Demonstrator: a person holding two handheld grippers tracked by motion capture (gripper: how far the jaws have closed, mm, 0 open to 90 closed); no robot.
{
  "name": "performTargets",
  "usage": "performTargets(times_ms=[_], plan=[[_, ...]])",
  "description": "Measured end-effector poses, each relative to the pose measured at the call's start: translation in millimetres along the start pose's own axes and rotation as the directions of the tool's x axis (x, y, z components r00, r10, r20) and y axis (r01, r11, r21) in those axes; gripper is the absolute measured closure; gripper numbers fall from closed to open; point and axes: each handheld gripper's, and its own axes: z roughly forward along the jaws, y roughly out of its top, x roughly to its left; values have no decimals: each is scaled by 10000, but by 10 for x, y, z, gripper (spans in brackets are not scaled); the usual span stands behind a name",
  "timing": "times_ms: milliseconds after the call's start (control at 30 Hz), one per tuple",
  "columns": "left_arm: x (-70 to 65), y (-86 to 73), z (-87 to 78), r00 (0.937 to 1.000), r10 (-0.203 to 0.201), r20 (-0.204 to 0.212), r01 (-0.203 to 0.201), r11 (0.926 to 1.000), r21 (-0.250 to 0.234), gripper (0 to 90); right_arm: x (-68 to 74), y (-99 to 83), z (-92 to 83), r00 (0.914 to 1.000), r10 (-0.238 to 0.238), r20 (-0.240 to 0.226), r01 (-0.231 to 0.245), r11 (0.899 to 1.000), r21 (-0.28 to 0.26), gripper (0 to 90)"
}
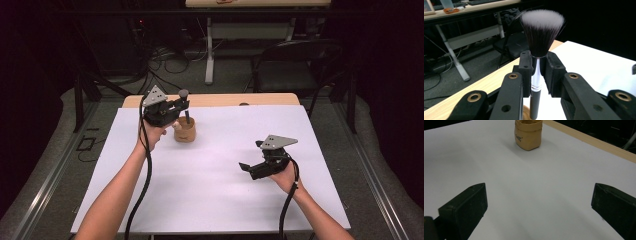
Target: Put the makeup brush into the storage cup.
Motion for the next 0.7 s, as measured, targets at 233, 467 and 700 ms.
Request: performTargets(times_ms=[233, 467, 700], plan=[[74, -61, 54, 9992, -178, -355, 179, 9998, 36, 771, 1, -1, 3, 10000, -21, 12, 21, 10000, 18, 0], [134, -119, 99, 9978, -383, -536, 389, 9992, 113, 771, 0, -2, 3, 10000, -3, 18, 3, 10000, 28, 1], [153, -180, 151, 9969, -438, -660, 453, 9987, 219, 770, 4, -3, 9, 10000, -30, 20, 30, 10000, 50, 2]])
